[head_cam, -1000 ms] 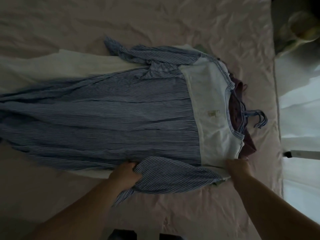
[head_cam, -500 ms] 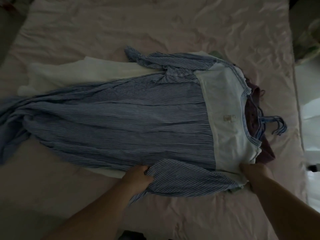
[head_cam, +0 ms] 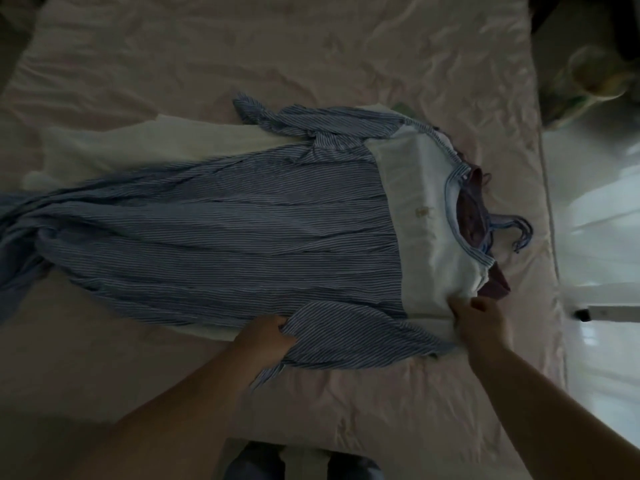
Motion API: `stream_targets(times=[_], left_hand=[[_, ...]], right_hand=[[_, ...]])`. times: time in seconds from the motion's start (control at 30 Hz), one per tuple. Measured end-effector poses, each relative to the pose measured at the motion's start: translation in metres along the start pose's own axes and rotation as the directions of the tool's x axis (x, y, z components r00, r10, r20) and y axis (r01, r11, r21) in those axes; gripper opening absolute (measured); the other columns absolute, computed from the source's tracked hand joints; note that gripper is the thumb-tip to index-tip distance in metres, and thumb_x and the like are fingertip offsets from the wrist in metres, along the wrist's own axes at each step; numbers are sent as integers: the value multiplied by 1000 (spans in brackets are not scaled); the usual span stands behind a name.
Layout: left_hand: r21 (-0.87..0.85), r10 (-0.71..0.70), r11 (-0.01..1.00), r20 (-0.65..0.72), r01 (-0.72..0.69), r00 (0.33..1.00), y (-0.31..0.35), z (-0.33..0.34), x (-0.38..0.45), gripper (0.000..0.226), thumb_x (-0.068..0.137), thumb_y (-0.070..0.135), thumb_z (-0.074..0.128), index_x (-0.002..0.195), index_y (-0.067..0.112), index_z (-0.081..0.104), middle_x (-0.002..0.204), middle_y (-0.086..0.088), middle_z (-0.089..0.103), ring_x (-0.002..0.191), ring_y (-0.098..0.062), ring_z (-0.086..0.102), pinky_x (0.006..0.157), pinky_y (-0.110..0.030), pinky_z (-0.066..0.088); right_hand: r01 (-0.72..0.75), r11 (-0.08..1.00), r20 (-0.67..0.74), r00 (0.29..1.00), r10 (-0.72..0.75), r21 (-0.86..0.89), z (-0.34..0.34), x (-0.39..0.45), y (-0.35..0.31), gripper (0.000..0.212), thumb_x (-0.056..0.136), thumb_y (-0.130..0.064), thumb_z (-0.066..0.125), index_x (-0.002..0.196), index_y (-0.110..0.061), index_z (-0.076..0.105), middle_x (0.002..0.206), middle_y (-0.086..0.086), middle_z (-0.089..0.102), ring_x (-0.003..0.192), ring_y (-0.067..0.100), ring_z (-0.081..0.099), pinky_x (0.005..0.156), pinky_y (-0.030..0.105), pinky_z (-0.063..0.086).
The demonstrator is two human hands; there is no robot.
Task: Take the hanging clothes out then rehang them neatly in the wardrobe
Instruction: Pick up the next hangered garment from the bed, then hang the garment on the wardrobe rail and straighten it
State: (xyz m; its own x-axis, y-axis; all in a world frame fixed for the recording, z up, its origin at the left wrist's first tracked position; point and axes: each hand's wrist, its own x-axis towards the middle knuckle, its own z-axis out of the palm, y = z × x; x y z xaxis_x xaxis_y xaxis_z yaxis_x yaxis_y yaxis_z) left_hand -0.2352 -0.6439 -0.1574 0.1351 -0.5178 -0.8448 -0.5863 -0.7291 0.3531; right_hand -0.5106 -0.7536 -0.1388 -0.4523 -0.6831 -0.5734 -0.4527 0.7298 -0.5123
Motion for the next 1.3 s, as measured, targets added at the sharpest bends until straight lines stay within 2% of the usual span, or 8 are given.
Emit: stream_targets(times=[0.13, 0.37, 0.47, 0.53, 0.63, 0.77, 1.03, 1.3], left_hand=[[-74, 63, 995, -44, -66, 997, 29, -18, -29, 18, 89, 30, 51, 98, 21, 64, 100, 2, 62, 93, -14, 59, 81, -27, 48], [-273, 267, 908, -211, -319, 940, 122, -67, -119, 42, 89, 35, 53, 128, 21, 53, 121, 3, 58, 113, -16, 55, 93, -27, 43], [-355, 330, 833, -298, -425, 896, 151, -88, -161, 13, 87, 37, 56, 90, 27, 64, 84, 7, 61, 82, -11, 59, 75, -27, 45], [-376, 350, 791, -370, -483, 861, 162, -102, -183, 28, 84, 41, 59, 64, 22, 53, 61, 5, 50, 61, -11, 50, 61, -28, 39], [-324, 293, 818, -476, -475, 829, 164, -123, -211, 36, 78, 50, 61, 64, 20, 45, 62, 2, 45, 61, -16, 48, 57, -30, 34], [-229, 209, 859, -661, -458, 721, 141, -152, -243, 20, 85, 33, 57, 83, 14, 56, 76, -2, 56, 66, -15, 52, 54, -27, 35], [-309, 34, 842, -789, -443, 614, 48, -204, -315, 19, 92, 22, 47, 76, 11, 48, 68, -3, 45, 62, -17, 41, 54, -29, 29], [-186, -31, 929, -900, -321, 434, -101, -262, -393, 24, 94, 19, 39, 75, 8, 48, 70, -3, 45, 63, -17, 40, 57, -31, 27]], right_hand=[[41, 957, 175, 980, -94, 286, -12, -54, -34, 17, 83, -20, 64, 72, -13, 55, 77, 11, 55, 63, 20, 52, 54, 28, 44], [277, 900, 279, 884, -375, 336, -31, -155, -92, 33, 85, -10, 62, 61, -15, 41, 57, 0, 40, 52, 12, 39, 43, 19, 37], [398, 852, 326, 800, -504, 340, -34, -194, -111, 37, 85, -9, 63, 59, -15, 37, 53, -3, 34, 50, 10, 33, 49, 26, 29], [435, 825, 369, 746, -555, 361, -33, -214, -121, 38, 85, -14, 62, 59, -15, 35, 51, -4, 31, 47, 10, 29, 50, 32, 26], [501, 799, 425, 678, -601, 332, -33, -244, -138, 36, 85, -26, 62, 59, -18, 38, 47, -9, 34, 45, 7, 29, 51, 32, 26], [639, 718, 461, 567, -683, 277, -33, -279, -161, 33, 84, -33, 61, 60, -22, 43, 44, -10, 45, 47, 7, 37, 52, 28, 31], [883, 390, 689, 111, -716, 262, -2, -363, -187, 21, 80, -35, 67, 71, -34, 48, 58, -20, 54, 52, -1, 45, 52, 12, 35], [968, 167, 535, 43, -844, 185, 48, -444, -242, 15, 85, -25, 62, 98, -21, 57, 76, -12, 55, 65, -3, 49, 54, 8, 36]])
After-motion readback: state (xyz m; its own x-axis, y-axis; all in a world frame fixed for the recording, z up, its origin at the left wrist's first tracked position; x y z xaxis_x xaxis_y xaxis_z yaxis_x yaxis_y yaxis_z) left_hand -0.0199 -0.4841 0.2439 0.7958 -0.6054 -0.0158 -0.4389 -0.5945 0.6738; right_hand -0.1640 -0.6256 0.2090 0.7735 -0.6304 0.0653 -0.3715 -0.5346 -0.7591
